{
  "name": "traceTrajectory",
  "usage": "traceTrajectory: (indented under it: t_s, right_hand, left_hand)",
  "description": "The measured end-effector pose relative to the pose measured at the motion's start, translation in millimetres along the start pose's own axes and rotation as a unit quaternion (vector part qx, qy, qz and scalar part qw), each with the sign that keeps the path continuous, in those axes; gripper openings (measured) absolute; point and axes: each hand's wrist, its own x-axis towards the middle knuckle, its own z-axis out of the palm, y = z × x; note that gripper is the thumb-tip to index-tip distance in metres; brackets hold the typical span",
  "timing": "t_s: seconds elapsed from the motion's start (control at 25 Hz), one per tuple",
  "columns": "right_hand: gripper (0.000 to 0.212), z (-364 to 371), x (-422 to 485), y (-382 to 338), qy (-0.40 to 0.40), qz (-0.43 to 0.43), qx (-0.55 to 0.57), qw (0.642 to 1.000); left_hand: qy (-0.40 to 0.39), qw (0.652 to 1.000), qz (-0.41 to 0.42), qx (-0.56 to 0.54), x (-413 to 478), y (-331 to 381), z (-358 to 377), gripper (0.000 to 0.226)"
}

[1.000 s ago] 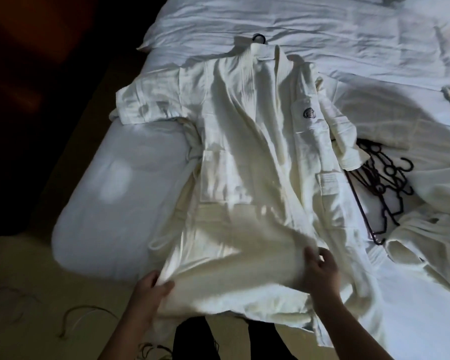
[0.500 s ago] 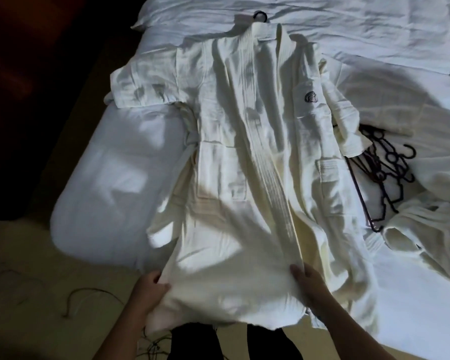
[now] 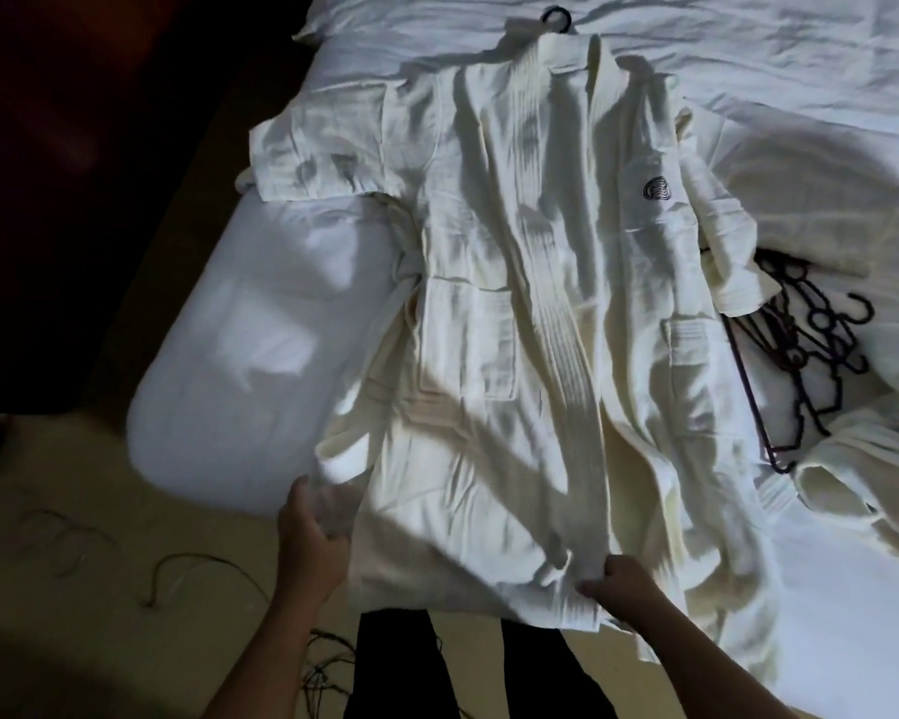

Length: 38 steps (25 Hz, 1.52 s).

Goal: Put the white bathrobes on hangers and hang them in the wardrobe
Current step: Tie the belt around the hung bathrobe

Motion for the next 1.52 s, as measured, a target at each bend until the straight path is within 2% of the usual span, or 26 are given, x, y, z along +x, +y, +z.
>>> traceTrajectory:
  t_s: [0.04, 0.08, 0.16, 0.2, 0.24, 0.32, 0.4, 0.48, 0.56, 0.6, 0.68, 0.76, 0.8, 0.92, 1.0, 1.04, 1.12, 1.2, 1.24, 1.32, 1.36, 1.44, 1.48, 1.52]
  right_hand:
    - [0.009, -3.0, 0.3, -10.4, 0.036, -0.01, 0.046, 0.998]
    - [0.012, -6.5, -1.0, -22.3, 0.068, -0.016, 0.107, 0.992]
    - [0.032, -12.1, 0.3, -38.5, 0.108, -0.027, 0.181, 0.977]
    - [0.04, -13.5, 0.9, -42.1, 0.114, -0.034, 0.193, 0.974]
    - [0.043, -14.6, 0.8, -45.6, 0.113, -0.042, 0.2, 0.972]
    - [0.043, -16.6, 1.8, -49.8, 0.109, -0.056, 0.193, 0.974]
    - [0.039, -17.6, 8.3, -47.6, 0.106, -0.056, 0.184, 0.976]
    - [0.026, -19.3, 15.8, -43.7, 0.104, -0.039, 0.174, 0.978]
    - [0.015, -19.3, 25.8, -36.3, 0.112, -0.017, 0.169, 0.979]
    - [0.014, -18.8, 29.7, -33.8, 0.114, -0.009, 0.169, 0.979]
    - [0.016, -17.7, 32.3, -32.7, 0.115, -0.009, 0.161, 0.98]
    - [0.018, -16.0, 37.2, -29.1, 0.105, -0.004, 0.163, 0.981]
    - [0.018, -15.1, 38.7, -28.2, 0.104, -0.002, 0.166, 0.981]
    - [0.02, -16.5, 35.3, -31.8, 0.096, 0.008, 0.179, 0.979]
    - [0.014, -22.1, 26.5, -39.9, 0.082, 0.026, 0.196, 0.977]
    - [0.011, -26.1, 21.7, -45.3, 0.066, 0.037, 0.209, 0.975]
    - [0.01, -34.8, 14.9, -59.7, 0.05, 0.027, 0.237, 0.97]
    - [0.023, -39.7, 16.9, -72.7, 0.069, -0.026, 0.268, 0.961]
    - [0.03, -40.7, 18.8, -77.0, 0.09, -0.052, 0.264, 0.959]
    - [0.029, -43.4, 19.8, -84.3, 0.105, -0.063, 0.257, 0.959]
    - [0.029, -45.3, 20.8, -84.2, 0.084, -0.063, 0.25, 0.963]
    - [0.03, -50.7, 18.6, -82.7, 0.026, -0.07, 0.188, 0.979]
    - [0.029, -51.6, 18.9, -80.9, 0.056, -0.085, 0.156, 0.982]
    - [0.026, -50.4, 19.6, -78.0, 0.129, -0.099, 0.123, 0.979]
  left_hand:
    - [0.051, 0.999, 0.013, -0.001, 11.4, 5.2, -0.9, 0.08]
    - [0.07, 0.997, 0.009, -0.018, 24.1, 12.8, -3.3, 0.071]
    - [0.024, 0.985, -0.113, -0.127, 51.0, 36.2, -11.8, 0.034]
    - [-0.012, 0.966, -0.191, -0.172, 56.6, 50.9, -17.2, 0.03]
    - [-0.052, 0.948, -0.234, -0.211, 61.9, 62.3, -20.7, 0.035]
    - [-0.1, 0.941, -0.227, -0.228, 62.6, 81.8, -31.3, 0.031]
    - [-0.07, 0.937, -0.183, -0.289, 62.8, 100.7, -50.8, 0.013]
    - [0.03, 0.932, -0.079, -0.354, 60.0, 116.3, -83.3, 0.022]
    - [0.139, 0.94, 0.072, -0.304, 54.8, 133.3, -117.1, 0.035]
    - [0.174, 0.928, 0.13, -0.301, 52.0, 145.6, -136.8, 0.042]
    - [0.217, 0.888, 0.186, -0.36, 59.0, 170.8, -172.0, 0.053]
    - [0.234, 0.872, 0.195, -0.383, 76.0, 186.3, -199.3, 0.048]
    - [0.229, 0.868, 0.181, -0.402, 87.4, 191.3, -208.9, 0.048]
    - [0.183, 0.89, 0.099, -0.405, 120.8, 176.7, -201.2, 0.064]
    - [0.158, 0.903, 0.11, -0.384, 151.5, 145.0, -197.8, 0.071]
    - [0.145, 0.913, 0.091, -0.369, 164.4, 129.8, -194.5, 0.069]
    - [0.065, 0.942, 0.025, -0.327, 162.0, 123.9, -158.1, 0.041]
    - [-0.041, 0.967, 0.001, -0.252, 127.5, 124.0, -92.4, 0.028]
    - [-0.106, 0.974, -0.017, -0.202, 103.6, 115.1, -49.2, 0.027]
    - [-0.211, 0.973, -0.028, -0.086, 62.4, 96.6, 14.2, 0.051]
    - [-0.227, 0.973, -0.016, -0.03, 48.8, 90.0, 33.7, 0.055]
    - [-0.182, 0.983, -0.012, -0.004, 47.0, 89.3, 38.7, 0.038]
    - [-0.162, 0.986, -0.017, -0.024, 47.2, 91.0, 34.1, 0.024]
    - [-0.132, 0.99, -0.021, -0.042, 48.5, 90.9, 29.1, 0.014]
